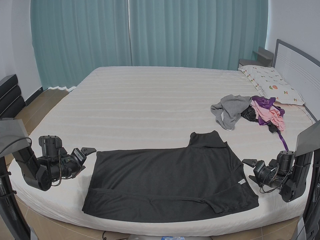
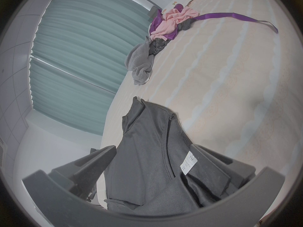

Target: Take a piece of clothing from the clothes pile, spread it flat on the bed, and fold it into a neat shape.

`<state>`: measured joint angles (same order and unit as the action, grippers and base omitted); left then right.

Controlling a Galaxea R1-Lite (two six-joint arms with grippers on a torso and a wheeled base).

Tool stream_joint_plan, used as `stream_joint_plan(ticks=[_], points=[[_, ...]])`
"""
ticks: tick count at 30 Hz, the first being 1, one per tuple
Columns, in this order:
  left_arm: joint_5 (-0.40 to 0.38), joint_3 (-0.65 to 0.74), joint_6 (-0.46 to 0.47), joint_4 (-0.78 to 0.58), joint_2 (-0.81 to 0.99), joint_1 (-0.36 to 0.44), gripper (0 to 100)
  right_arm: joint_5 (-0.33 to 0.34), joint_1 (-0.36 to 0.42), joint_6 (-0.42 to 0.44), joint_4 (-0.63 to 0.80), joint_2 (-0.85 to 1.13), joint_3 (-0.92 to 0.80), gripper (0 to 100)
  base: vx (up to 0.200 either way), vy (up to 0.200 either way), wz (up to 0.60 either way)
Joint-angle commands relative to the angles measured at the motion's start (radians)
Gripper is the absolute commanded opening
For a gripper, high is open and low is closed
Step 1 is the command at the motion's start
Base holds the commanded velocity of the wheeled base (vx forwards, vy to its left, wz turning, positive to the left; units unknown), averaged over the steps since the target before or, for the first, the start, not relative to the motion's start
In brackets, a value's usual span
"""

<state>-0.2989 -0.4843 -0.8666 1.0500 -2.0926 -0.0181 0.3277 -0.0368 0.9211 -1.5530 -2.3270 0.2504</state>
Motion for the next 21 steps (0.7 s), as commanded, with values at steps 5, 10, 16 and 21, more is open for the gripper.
stream_joint_plan(ticks=[5, 10, 16, 21], points=[[0.015, -0.396, -0.002, -0.193, -0.179, 0.013, 100, 0.013, 0.011, 0.025, -0.015, -0.026, -0.003, 100, 0.0, 0.0, 0.0], [0.058, -0.57, 0.004, -0.217, -0.284, 0.003, 100, 0.013, 0.015, 0.019, -0.013, -0.031, -0.005, 100, 0.0, 0.0, 0.0], [0.072, -0.599, 0.074, -0.229, -0.356, -0.01, 100, 0.008, 0.028, 0.016, -0.015, -0.041, -0.002, 100, 0.0, 0.0, 0.0], [0.081, -0.6, 0.089, -0.231, -0.363, 0.013, 100, 0.004, 0.041, 0.016, -0.015, -0.051, 0.0, 100, 0.0, 0.0, 0.0]])
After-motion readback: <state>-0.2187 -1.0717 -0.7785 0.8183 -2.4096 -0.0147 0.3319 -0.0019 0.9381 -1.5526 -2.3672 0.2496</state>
